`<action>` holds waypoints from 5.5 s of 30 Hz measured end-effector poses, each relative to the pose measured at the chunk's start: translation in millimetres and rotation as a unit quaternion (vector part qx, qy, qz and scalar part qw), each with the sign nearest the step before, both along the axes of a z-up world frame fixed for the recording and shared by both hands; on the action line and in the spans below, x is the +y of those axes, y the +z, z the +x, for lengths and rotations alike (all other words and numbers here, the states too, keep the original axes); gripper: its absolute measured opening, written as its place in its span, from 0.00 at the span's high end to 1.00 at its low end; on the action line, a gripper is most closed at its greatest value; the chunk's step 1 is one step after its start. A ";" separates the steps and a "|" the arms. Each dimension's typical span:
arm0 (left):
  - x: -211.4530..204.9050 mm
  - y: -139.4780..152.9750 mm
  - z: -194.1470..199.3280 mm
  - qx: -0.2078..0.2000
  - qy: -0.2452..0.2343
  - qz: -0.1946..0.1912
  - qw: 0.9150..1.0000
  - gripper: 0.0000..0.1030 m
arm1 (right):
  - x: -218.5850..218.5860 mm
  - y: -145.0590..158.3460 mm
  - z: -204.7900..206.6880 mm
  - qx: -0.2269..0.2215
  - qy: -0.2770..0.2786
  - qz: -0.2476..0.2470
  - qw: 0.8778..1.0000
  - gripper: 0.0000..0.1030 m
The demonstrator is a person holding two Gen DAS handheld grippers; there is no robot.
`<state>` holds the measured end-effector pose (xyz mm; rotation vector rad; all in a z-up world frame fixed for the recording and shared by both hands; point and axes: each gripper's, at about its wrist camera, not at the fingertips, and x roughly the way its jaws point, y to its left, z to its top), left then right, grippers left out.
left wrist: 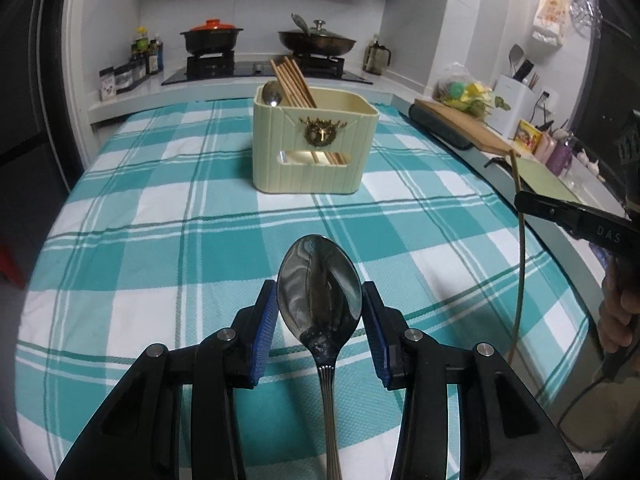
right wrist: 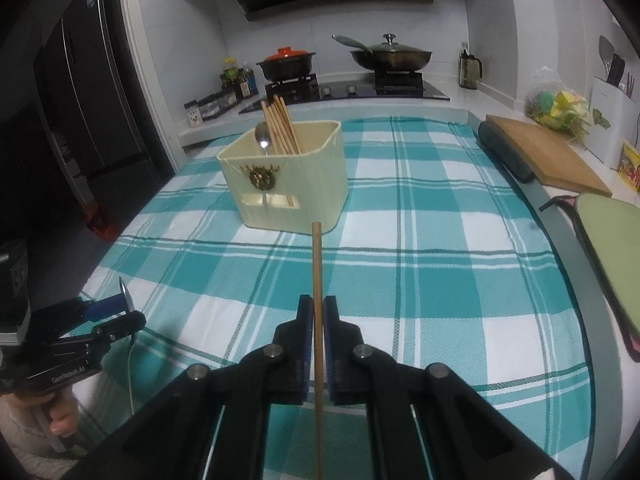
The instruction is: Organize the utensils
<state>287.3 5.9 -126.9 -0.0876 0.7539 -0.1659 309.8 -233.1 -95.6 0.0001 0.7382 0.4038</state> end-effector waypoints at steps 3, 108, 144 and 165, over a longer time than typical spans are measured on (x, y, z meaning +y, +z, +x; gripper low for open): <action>1.8 11.7 -6.5 -0.015 0.000 -0.005 1.000 0.59 | 0.9 14.6 -11.8 -0.021 0.003 0.007 1.000 0.95; 1.7 135.1 106.5 -0.117 0.101 0.116 0.981 0.00 | 55.9 130.7 95.3 -0.113 0.032 0.028 0.993 0.21; 15.8 125.1 36.8 -0.045 0.184 0.083 0.978 0.00 | 72.3 112.9 2.6 -0.086 0.000 -0.030 0.996 0.11; 10.3 125.2 39.1 -0.045 0.175 0.087 0.980 0.00 | 71.4 118.0 0.4 -0.086 -0.003 -0.028 0.996 0.11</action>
